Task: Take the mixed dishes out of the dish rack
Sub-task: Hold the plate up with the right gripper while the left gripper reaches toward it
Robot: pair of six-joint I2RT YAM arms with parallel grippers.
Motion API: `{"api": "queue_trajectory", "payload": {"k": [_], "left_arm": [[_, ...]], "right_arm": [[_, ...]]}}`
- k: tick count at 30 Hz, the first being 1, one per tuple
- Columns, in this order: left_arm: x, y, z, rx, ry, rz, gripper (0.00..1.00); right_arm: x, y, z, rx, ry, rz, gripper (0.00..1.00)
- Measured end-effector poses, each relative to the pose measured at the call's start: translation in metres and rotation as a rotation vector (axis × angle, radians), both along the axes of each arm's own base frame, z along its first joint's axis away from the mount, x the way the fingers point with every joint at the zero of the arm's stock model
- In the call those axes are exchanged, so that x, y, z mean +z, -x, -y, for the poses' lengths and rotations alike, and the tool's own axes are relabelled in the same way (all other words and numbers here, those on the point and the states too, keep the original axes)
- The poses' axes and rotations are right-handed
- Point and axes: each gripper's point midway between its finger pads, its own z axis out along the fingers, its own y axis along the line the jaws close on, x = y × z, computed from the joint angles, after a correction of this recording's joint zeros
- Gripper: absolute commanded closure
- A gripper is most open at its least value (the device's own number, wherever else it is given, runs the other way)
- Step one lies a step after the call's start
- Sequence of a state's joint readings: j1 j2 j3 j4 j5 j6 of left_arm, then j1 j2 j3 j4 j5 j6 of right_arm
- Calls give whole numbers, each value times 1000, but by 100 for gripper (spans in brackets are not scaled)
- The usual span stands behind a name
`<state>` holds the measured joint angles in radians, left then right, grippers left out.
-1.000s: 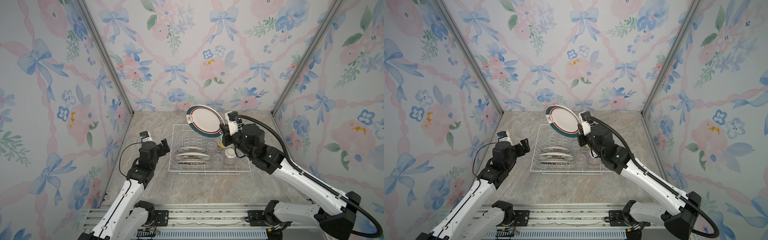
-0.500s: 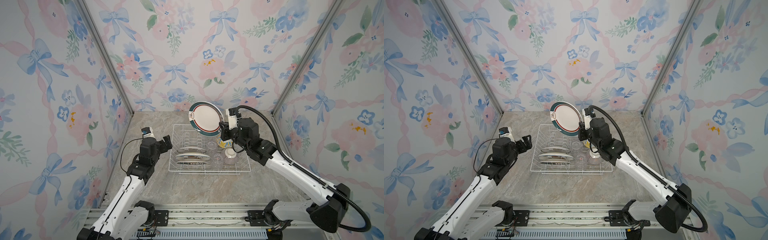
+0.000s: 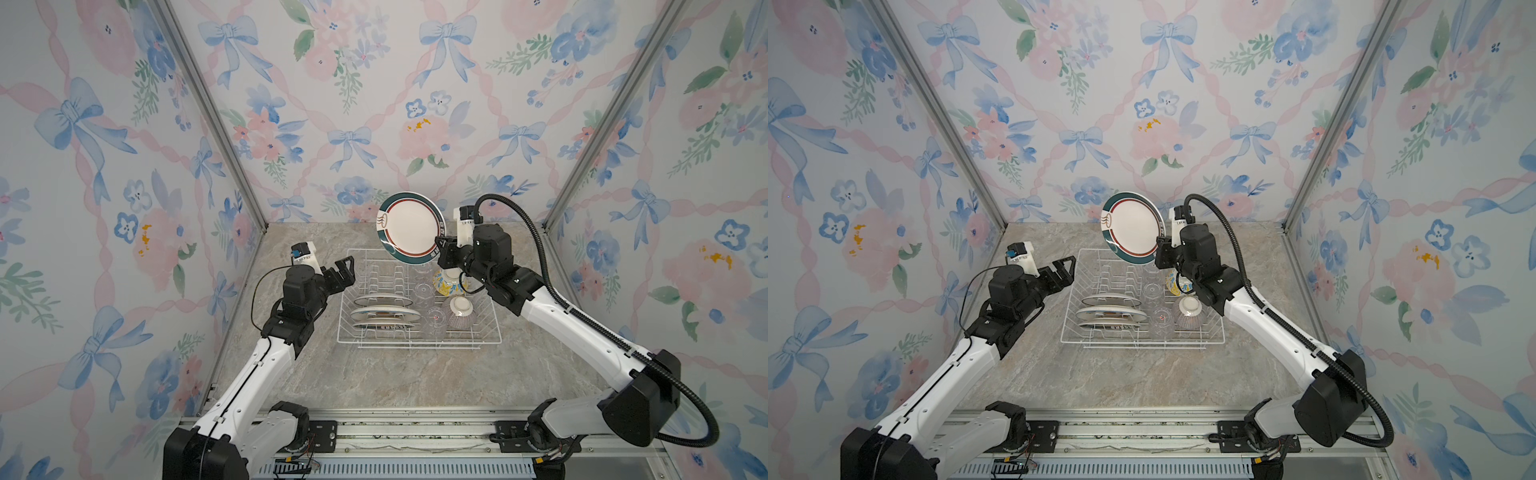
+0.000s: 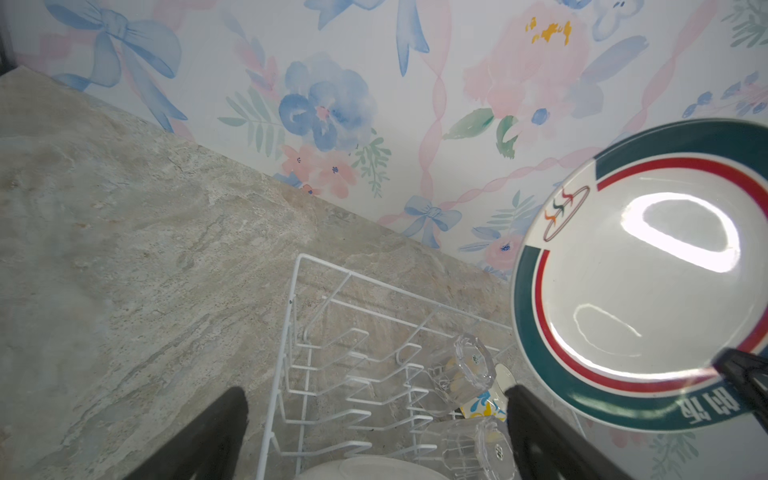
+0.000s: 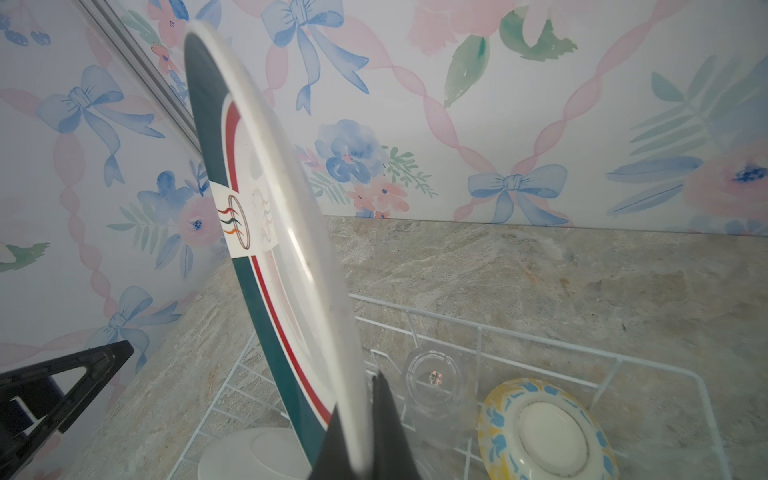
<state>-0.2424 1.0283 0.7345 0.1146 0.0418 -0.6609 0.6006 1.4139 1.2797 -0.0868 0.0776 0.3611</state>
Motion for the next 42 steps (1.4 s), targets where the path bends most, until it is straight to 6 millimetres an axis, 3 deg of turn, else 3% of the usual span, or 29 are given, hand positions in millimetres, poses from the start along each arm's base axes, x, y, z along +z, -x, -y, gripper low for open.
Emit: {"api": "queue_trajectory", "payload": {"k": [6, 16, 30, 42], "left_arm": [[9, -12, 16, -61, 65, 9, 2], [35, -24, 39, -134, 127, 59, 4], [38, -39, 70, -207, 199, 57, 5], [37, -63, 84, -233, 257, 64, 21]], "right_arm": [[-5, -4, -5, 4, -33, -32, 100], [4, -10, -15, 11, -116, -39, 100], [12, -26, -27, -12, -259, -73, 100], [11, -28, -38, -2, -330, -94, 100]]}}
